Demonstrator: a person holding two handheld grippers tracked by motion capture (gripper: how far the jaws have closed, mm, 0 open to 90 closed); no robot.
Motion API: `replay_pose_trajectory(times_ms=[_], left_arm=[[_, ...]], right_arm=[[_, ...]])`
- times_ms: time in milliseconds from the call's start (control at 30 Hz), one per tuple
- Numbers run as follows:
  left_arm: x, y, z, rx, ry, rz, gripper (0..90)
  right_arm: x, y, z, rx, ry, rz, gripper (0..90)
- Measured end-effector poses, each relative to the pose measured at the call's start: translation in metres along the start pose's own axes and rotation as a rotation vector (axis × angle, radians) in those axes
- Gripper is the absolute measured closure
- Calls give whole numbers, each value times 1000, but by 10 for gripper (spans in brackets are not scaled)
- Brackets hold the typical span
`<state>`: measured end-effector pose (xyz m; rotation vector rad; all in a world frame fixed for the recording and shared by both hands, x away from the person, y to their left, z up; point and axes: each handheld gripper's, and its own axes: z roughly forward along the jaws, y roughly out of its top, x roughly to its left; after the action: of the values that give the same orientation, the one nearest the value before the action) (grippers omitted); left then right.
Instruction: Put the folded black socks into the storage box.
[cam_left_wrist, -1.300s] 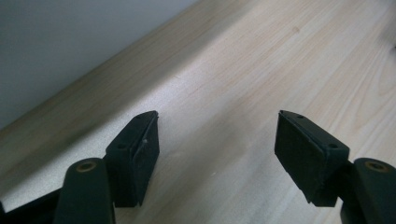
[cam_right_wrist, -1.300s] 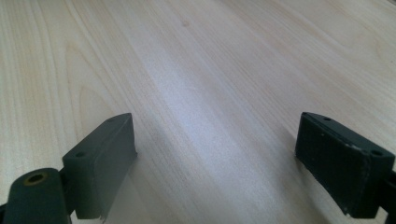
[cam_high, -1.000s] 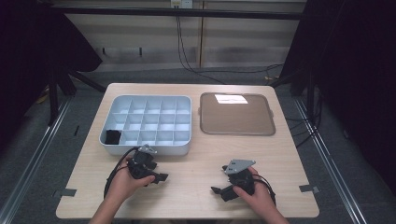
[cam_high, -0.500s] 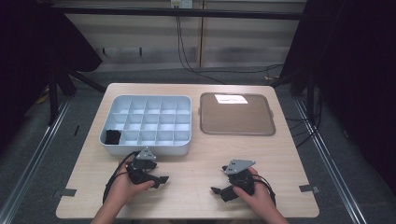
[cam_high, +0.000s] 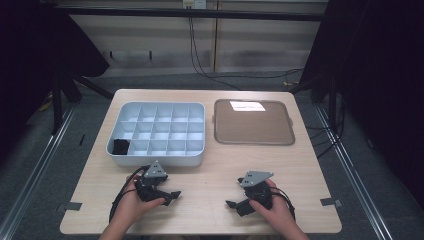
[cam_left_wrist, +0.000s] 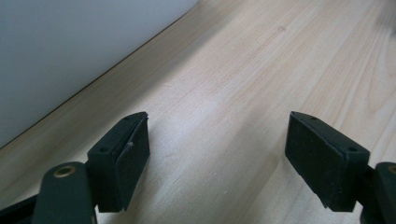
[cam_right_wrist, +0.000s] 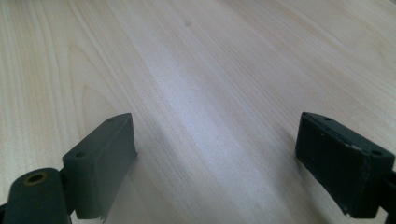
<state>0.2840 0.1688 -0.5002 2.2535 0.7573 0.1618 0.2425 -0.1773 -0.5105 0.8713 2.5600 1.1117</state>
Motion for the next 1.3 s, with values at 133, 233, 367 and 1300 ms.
replay_pose_trajectory(times_ms=[133,233,367,1300], left_arm=[[-1,-2,0,-11,1,17,206],[-1,-4,0,-19,1,29,203],[-1,-4,0,-19,1,32,202],[-4,-10,2,-46,14,103,151]], right_arm=[[0,0,0,0,1,-1,115],[0,0,0,0,1,-2,115],[0,0,0,0,2,-2,115],[0,0,0,-2,7,-11,116]])
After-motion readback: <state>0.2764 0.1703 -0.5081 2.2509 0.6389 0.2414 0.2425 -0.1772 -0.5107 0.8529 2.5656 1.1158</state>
